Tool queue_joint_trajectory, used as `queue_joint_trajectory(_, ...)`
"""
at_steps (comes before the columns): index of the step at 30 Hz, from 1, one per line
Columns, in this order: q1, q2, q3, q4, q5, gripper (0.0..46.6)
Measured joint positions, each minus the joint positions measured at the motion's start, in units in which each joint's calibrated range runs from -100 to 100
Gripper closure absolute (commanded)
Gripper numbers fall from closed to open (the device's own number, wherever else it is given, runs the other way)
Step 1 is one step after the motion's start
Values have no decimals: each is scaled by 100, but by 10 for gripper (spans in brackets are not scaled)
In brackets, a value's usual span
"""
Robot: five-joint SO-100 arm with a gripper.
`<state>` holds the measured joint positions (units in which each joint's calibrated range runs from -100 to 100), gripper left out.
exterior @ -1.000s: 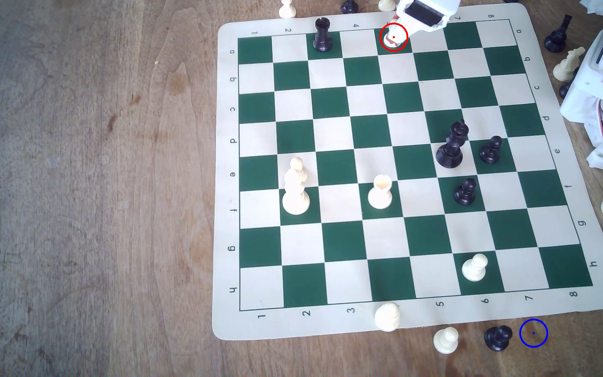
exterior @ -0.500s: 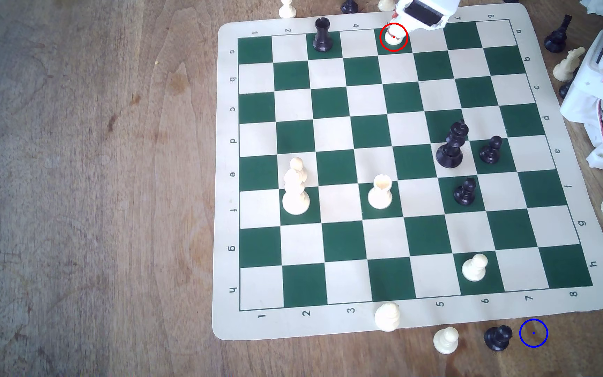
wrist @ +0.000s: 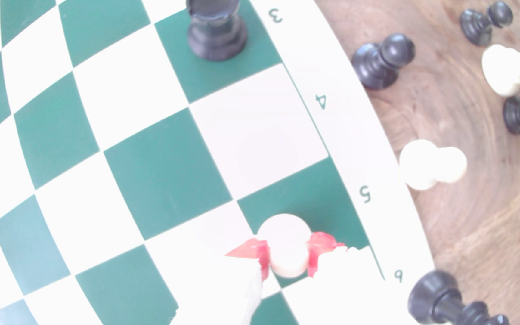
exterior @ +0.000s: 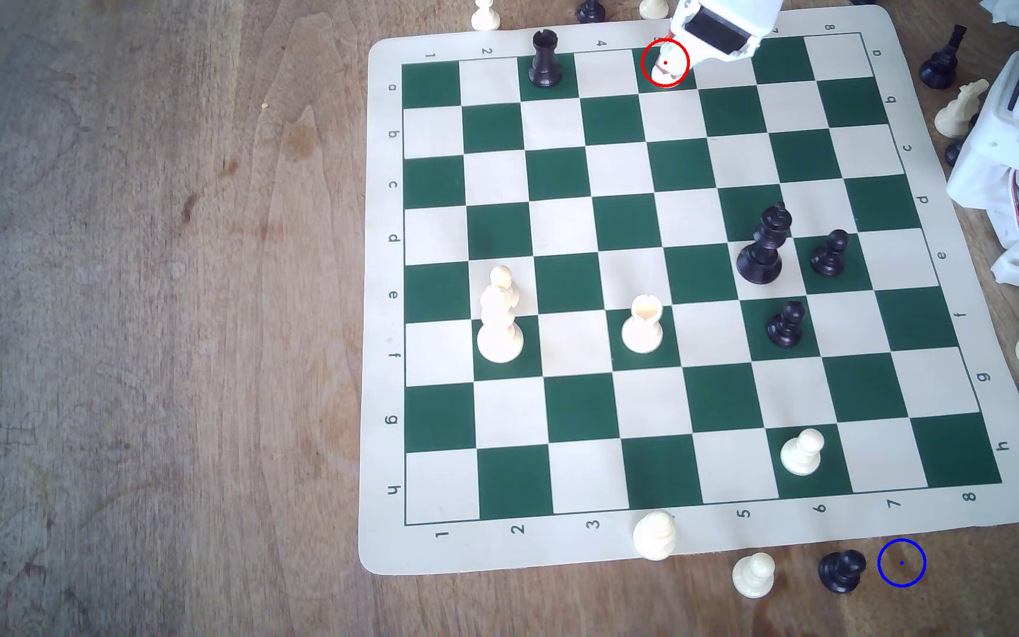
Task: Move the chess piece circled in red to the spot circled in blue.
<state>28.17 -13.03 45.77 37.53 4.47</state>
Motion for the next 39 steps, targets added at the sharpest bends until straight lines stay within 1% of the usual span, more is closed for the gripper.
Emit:
queue_joint_trajectory(5, -22, -913, 18, 335, 0, 464)
queue_joint_trajectory(6, -44, -1391, 18, 526, -29, 464)
queue_joint_trajectory(8, -147, -1751, 9, 693, -78, 464)
queue_joint_trajectory(10, -391, -2204, -72, 1155, -171, 464)
queue_joint_trajectory(11, -760, -2723, -226, 1761, -269, 464)
queue_joint_trajectory(14, -1239, -3335, -506, 2430, -425, 464)
queue_joint_trajectory(15, -1718, -3745, -741, 2876, -552, 464)
queue_joint_trajectory(17, -2220, -4013, -976, 3171, -654, 464)
queue_joint_trajectory(18, -2426, -4106, -1139, 3371, -742, 464)
queue_joint_trajectory(19, -2913, -4214, -1437, 3681, -884, 464)
queue_joint_trajectory(20, -3201, -4256, -1536, 3785, -933, 464)
queue_joint_trajectory(23, -3761, -4399, -1717, 4112, -1153, 464)
queue_joint_trajectory(24, -4381, -4432, -1753, 4239, -1294, 464)
queue_joint_trajectory(25, -4624, -4432, -1753, 4279, -1338, 464)
queue_joint_trajectory(27, -4941, -4416, -1753, 4295, -1455, 464)
queue_joint_trajectory(28, -5420, -4315, -1753, 4295, -1534, 464)
queue_joint_trajectory(29, -5678, -4265, -1753, 4295, -1558, 464)
queue_joint_trajectory(32, -6091, -4089, -1753, 4239, -1587, 464)
queue_joint_trajectory(33, -6364, -4072, -1735, 4088, -1587, 464)
queue_joint_trajectory(39, -6748, -3812, -1437, 3315, -1592, 464)
